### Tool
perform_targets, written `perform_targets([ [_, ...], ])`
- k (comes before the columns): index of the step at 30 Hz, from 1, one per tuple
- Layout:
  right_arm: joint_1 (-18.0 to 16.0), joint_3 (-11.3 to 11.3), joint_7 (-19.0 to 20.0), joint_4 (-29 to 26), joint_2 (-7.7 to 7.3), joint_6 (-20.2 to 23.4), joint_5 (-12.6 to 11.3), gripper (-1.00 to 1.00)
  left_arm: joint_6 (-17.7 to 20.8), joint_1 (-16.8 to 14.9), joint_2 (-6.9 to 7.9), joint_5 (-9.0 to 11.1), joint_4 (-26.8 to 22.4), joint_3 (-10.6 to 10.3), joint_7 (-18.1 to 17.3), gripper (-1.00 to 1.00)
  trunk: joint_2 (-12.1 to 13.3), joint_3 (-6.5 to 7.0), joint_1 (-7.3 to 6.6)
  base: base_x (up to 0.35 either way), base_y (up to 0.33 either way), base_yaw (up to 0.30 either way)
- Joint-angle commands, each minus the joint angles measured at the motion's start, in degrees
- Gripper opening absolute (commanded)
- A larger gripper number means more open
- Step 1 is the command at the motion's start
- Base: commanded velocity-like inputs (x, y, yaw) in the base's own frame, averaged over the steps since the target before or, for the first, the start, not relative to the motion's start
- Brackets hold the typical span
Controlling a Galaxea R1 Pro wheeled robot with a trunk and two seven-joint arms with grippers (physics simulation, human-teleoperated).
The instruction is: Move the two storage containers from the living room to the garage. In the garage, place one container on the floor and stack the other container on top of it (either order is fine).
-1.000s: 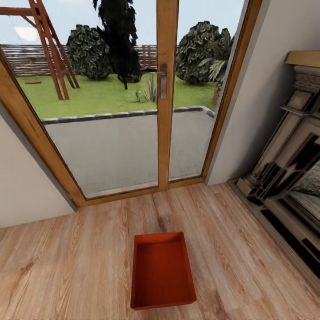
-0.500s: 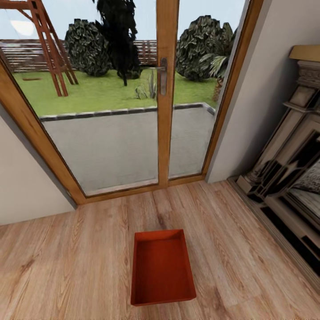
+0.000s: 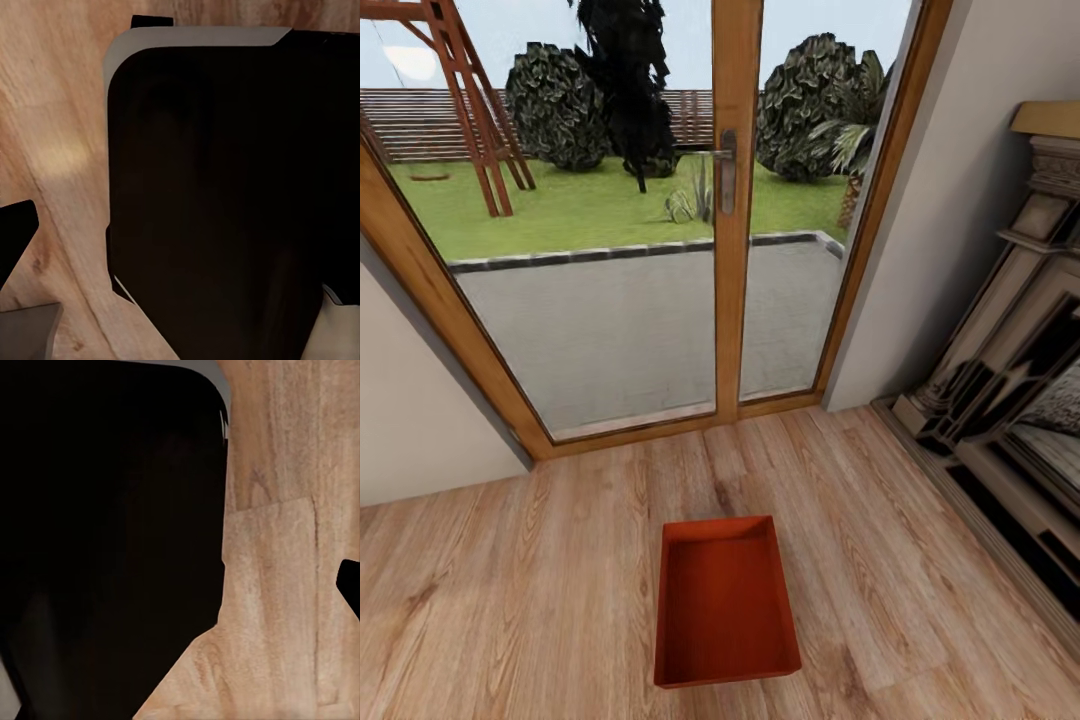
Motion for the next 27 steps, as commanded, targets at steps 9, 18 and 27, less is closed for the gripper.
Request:
perform_targets([
  [9, 0.0, 0.5, 0.0, 0.2, -0.06, -0.4, -0.4, 1.0, -0.2, 0.0, 0.1, 0.1, 0.1, 0.0, -0.3, 1.0, 0.0, -0.04, 0.0, 0.0, 0.0, 0.0],
  [18, 0.0, 0.5, 0.0, 0.2, -0.07, -0.4, 0.0, 1.0, -0.2, 0.0, 0.1, 0.2, 0.1, 0.0, -0.3, 1.0, 0.0, -0.38, 0.0, 0.0, 0.0, 0.0],
  [27, 0.0, 0.5, 0.0, 0.2, -0.09, -0.4, 0.1, 1.0, -0.2, 0.0, 0.13, 0.2, 0.1, 0.0, -0.3, 1.0, 0.0, -1.18, 0.0, 0.0, 0.0, 0.0],
])
